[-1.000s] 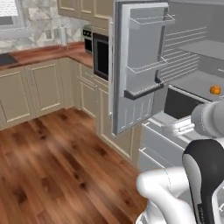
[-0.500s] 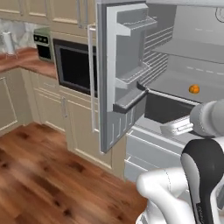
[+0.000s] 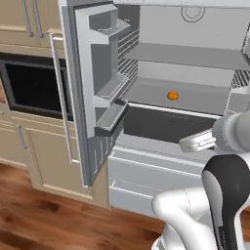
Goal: Retrieve the mango and orange from the fridge and place them into the bowl on the dining table.
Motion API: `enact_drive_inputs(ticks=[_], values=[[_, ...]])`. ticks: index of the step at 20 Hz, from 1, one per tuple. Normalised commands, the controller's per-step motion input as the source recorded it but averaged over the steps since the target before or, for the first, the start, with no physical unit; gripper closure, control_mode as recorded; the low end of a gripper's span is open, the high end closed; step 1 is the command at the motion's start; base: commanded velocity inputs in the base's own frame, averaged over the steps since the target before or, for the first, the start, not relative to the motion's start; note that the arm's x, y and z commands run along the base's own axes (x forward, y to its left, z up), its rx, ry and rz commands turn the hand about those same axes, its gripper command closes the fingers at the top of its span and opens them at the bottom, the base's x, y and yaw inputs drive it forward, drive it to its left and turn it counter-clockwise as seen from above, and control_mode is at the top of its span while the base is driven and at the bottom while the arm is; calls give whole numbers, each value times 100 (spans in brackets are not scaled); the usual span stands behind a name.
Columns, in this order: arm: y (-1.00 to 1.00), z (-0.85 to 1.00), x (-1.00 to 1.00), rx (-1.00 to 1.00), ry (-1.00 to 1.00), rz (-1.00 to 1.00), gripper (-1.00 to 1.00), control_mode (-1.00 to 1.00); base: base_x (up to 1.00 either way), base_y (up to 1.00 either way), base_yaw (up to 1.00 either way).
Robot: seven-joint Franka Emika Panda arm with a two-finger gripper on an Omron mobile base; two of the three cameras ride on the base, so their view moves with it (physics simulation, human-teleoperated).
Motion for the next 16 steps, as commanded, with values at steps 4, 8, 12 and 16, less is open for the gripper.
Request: enact_drive_inputs(ticks=[4, 8, 12, 16], values=[[0, 0, 0, 0, 0, 0, -100, 100, 1, 8, -50], [0, 0, 0, 0, 0, 0, -100, 100, 2, 19, -49], [0, 0, 0, 0, 0, 0, -100, 100, 0, 28, -48], [0, 0, 0, 0, 0, 0, -100, 100, 1, 45, -48]])
